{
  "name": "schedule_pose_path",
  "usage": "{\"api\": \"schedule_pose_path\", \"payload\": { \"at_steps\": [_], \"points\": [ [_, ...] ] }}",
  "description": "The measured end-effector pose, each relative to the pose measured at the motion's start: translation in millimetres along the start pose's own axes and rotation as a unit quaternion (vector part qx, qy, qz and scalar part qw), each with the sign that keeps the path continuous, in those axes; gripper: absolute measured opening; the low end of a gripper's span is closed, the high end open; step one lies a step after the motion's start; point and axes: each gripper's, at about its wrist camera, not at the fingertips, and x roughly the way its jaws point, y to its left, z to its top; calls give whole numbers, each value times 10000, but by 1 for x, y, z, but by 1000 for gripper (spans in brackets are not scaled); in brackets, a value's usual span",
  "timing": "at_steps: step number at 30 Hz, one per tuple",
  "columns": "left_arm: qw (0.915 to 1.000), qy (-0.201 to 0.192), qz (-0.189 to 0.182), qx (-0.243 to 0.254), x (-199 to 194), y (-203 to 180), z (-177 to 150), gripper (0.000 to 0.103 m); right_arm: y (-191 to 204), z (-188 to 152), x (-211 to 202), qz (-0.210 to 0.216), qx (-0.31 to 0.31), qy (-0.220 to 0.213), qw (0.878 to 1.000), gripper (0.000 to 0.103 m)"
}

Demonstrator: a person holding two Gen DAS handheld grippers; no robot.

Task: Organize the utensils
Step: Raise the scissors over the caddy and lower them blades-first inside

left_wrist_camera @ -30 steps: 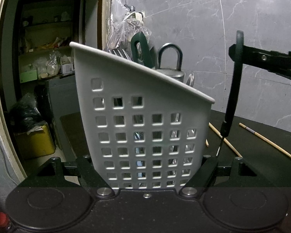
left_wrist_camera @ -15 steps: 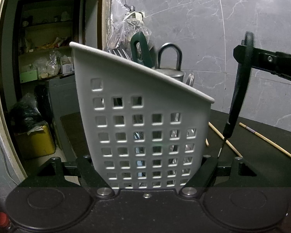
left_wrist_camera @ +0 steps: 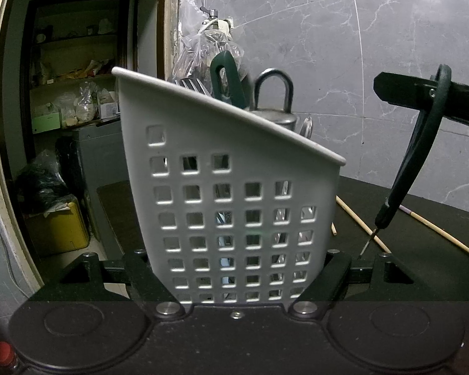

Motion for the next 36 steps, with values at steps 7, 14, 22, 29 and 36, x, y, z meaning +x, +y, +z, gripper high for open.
{"api": "schedule_pose_path", "payload": {
  "at_steps": [7, 14, 22, 29, 36],
  "points": [
    [10000, -1, -2, -14, 0, 0, 0, 78, 4, 17, 9, 3, -231, 261, 9994, 34],
    [10000, -11, -9, -52, 0, 2, -2, 78, 16, 62, 14, 260, -639, 308, 9971, 35],
    [10000, -7, -15, -61, 0, 3, -2, 78, 41, 118, 32, 780, -964, -135, 9922, 36],
    [10000, -4, -18, -71, 0, 3, -1, 79, 71, 145, 69, 1345, -1157, -294, 9837, 37],
    [10000, -3, -14, -72, 1, 3, -1, 79, 85, 136, 89, 1616, -990, -223, 9816, 37]
  ]
}}
